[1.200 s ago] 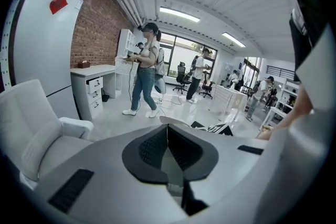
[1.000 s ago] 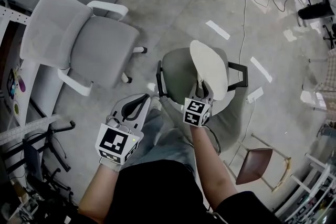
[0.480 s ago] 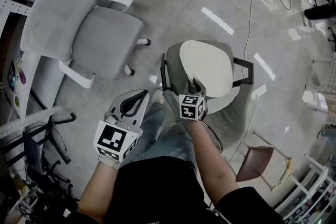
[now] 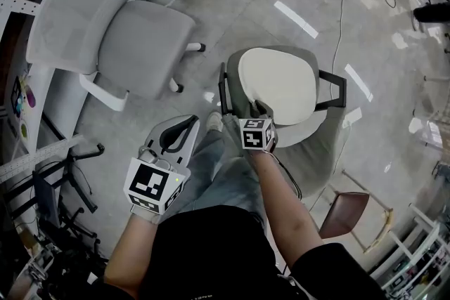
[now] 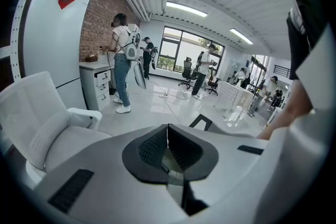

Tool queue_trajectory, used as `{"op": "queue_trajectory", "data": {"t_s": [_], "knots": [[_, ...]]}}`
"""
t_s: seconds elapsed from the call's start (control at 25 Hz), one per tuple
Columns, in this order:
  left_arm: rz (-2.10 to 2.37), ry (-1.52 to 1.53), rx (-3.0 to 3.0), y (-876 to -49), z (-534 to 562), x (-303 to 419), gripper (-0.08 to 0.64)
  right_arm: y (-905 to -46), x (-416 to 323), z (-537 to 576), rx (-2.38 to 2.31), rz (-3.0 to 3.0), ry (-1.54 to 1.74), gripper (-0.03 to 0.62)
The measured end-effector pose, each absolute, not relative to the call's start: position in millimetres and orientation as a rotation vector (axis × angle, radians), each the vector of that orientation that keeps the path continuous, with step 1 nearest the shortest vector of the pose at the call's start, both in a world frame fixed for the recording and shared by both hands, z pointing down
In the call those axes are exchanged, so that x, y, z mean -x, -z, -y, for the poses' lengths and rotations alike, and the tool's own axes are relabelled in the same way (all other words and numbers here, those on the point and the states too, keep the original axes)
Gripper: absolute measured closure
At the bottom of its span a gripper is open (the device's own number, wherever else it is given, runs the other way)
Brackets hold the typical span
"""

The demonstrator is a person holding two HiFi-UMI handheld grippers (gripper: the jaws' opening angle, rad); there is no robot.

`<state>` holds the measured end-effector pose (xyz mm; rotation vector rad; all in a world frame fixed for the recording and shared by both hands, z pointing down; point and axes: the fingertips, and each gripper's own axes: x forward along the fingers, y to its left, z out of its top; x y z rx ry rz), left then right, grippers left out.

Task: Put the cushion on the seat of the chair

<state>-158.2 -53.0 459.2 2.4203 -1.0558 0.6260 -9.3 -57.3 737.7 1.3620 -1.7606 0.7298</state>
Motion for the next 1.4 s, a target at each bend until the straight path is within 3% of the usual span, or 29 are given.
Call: {"op": "queue_trajectory", "data": {"t_s": [0.96,1.28,1.4], "knots": [[1.080,-0.663,-2.322,-490.7,41.8,176.3,0.548,-829.1,15.4,28.6,-0.998,1.716,-0.890,0.512],[1.086,-0.669,-2.310,-496.0,35.8,177.0,0.548,-854.8,19.8,13.6,-0.915,1.733,-1.046,0.481],[1.085,-0.670,-2.306,-497.1,34.4,177.3,0.548,-857.7,17.8,13.5,-0.927,1.727,-1.112,0.428]]}}
